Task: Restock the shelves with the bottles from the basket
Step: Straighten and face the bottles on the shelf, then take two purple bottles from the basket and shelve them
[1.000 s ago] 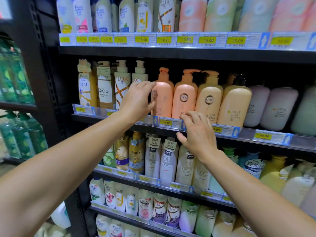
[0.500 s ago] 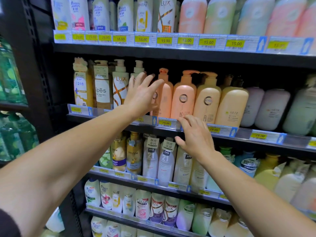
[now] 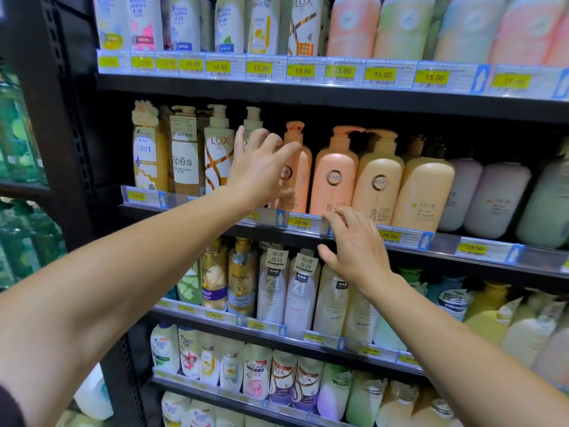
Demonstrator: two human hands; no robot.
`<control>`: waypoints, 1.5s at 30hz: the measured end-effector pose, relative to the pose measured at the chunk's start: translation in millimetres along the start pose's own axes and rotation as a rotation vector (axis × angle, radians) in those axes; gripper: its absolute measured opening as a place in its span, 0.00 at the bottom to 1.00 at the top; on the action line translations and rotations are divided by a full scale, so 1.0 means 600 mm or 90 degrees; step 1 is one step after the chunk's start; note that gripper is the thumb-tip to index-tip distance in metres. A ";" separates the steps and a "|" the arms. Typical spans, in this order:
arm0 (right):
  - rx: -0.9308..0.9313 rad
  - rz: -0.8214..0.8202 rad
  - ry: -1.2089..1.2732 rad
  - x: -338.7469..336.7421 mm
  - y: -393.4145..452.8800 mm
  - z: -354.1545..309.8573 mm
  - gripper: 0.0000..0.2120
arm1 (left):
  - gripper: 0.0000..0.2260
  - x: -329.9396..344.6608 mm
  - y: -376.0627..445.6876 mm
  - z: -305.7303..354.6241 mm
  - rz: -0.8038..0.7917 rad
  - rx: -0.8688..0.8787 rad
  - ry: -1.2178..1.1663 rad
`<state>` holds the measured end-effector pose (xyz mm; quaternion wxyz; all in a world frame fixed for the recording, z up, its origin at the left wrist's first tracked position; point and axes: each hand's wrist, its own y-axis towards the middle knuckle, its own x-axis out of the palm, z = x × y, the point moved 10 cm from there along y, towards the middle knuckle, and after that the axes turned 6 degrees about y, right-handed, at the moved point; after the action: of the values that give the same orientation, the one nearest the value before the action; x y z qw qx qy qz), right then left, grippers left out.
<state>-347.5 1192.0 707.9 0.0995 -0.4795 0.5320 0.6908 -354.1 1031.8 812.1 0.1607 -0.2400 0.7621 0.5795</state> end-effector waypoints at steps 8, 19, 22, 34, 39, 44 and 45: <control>0.001 0.005 -0.015 -0.003 -0.001 -0.004 0.25 | 0.37 0.007 0.000 -0.003 0.012 0.006 0.003; 0.038 -0.011 -0.017 -0.038 -0.007 -0.015 0.30 | 0.35 -0.017 -0.023 0.003 -0.009 0.020 -0.031; 0.047 0.013 -0.020 -0.069 -0.020 -0.018 0.31 | 0.33 -0.034 -0.067 0.019 0.009 0.053 -0.075; 0.124 -0.031 -0.136 -0.153 -0.162 0.009 0.35 | 0.33 -0.063 -0.196 0.146 -0.115 0.119 -0.201; 0.170 -0.064 -0.149 -0.202 -0.278 0.065 0.36 | 0.33 -0.118 -0.237 0.286 -0.124 0.173 -0.282; 0.204 -0.077 -0.130 -0.260 -0.434 0.134 0.36 | 0.33 -0.190 -0.282 0.462 -0.143 0.232 -0.352; 0.208 -0.080 -0.134 -0.272 -0.472 0.150 0.36 | 0.32 -0.207 -0.295 0.501 -0.141 0.242 -0.372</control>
<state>-129.2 1444.7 650.0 0.2737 -0.4146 0.5928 0.6339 -163.2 1305.3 651.2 0.4751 -0.1116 0.7475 0.4507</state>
